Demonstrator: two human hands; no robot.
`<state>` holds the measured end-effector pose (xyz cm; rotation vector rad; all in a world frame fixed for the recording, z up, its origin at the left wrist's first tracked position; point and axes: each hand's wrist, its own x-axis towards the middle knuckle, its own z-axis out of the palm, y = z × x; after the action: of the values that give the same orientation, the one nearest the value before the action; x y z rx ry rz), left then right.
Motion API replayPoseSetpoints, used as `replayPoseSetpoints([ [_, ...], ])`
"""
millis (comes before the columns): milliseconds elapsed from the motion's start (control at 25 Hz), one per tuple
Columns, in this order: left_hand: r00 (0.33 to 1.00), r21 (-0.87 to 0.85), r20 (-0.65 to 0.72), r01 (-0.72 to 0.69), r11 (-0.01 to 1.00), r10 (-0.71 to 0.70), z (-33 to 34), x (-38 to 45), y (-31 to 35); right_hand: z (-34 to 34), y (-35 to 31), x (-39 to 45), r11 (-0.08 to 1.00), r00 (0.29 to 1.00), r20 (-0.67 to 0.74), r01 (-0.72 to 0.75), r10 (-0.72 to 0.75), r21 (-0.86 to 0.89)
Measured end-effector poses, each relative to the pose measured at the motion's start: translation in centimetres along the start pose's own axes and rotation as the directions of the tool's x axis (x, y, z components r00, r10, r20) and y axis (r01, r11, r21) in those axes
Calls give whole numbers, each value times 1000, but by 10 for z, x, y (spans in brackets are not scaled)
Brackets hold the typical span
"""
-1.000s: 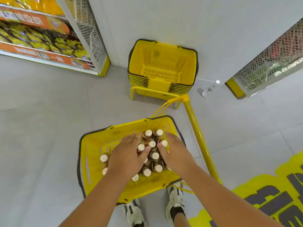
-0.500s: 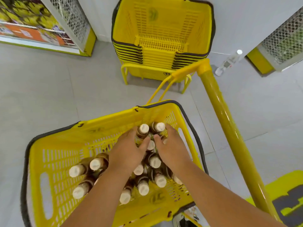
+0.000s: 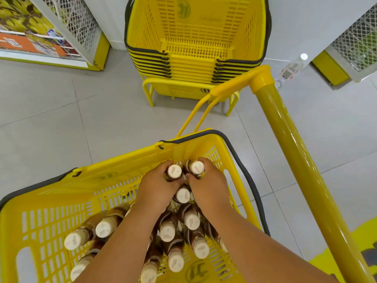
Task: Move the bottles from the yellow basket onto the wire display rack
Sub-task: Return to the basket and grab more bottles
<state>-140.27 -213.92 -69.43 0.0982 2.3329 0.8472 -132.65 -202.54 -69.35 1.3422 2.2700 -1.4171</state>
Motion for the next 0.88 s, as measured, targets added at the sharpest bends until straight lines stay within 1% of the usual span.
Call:
replayPoseSetpoints([
  [120, 999, -12, -37, -30, 999, 30, 2, -1, -1, 6, 1, 1, 998, 999, -48, -8, 11, 56],
  [240, 993, -27, -74, -94, 995, 91, 0, -6, -3, 4, 2, -2, 992, 998, -54, -3, 10, 129],
  [360, 987, -81, -126, -108, 991, 98, -6, -14, -3, -8, -3, -10, 990, 997, -53, 55, -49, 127],
  [440, 984, -126, -136, -129, 984, 112, -15, -28, 2, -20, -9, -18, 988, 994, -54, 97, -91, 121],
  [600, 973, -189, -160, -198, 962, 169, -43, -57, 16, -48, -34, -45, 977, 982, -31, 190, -188, 99],
  [800, 951, -271, -210, -279, 921, 227, -98, -98, 55, -95, -81, -81, 944, 954, -30, 299, -298, 136],
  [880, 939, -244, -233, -307, 920, 251, -131, -121, 81, -119, -108, -103, 923, 937, -49, 349, -346, 162],
])
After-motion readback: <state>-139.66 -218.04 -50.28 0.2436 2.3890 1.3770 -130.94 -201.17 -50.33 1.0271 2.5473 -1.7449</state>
